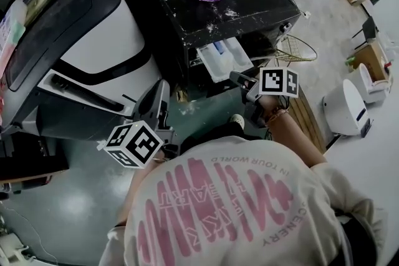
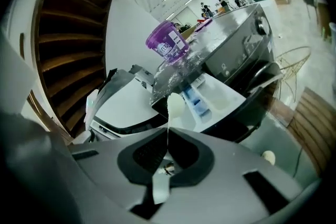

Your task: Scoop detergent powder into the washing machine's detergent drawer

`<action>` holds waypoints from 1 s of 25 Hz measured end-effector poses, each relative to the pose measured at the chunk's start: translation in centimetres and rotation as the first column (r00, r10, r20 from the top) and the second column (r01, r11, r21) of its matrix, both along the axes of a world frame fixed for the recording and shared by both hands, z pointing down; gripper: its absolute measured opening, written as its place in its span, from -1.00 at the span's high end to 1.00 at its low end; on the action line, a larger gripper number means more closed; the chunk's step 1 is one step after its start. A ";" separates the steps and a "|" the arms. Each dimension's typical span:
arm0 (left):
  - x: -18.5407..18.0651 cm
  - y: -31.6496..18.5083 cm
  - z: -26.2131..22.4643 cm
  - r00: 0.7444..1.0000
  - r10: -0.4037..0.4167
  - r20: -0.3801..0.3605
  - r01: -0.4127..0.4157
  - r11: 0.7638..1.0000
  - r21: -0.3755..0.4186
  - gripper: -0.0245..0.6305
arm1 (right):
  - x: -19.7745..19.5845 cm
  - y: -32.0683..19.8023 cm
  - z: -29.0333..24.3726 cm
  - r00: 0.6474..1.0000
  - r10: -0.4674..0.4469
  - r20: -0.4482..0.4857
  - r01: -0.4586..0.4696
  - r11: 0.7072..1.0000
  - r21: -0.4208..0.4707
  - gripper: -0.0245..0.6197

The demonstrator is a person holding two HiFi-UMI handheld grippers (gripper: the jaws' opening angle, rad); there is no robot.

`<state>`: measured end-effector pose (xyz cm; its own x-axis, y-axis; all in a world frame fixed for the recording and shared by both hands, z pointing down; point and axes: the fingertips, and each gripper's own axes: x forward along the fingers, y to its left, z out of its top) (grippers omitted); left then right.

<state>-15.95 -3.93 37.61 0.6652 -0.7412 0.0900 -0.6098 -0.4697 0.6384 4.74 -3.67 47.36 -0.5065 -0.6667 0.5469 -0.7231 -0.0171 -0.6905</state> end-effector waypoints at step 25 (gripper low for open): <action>-0.1 -1.7 0.5 0.999 -0.025 -0.040 0.024 1.000 -0.013 0.92 | 1.0 -0.5 1.3 0.846 -0.223 -0.484 0.229 0.972 -0.049 0.91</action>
<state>-16.03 -5.65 38.14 0.6501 -0.7563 0.0732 -0.5949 -0.4467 0.6683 5.72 -4.15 48.68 -0.3173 -0.5732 0.7555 -0.9483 0.1928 -0.2520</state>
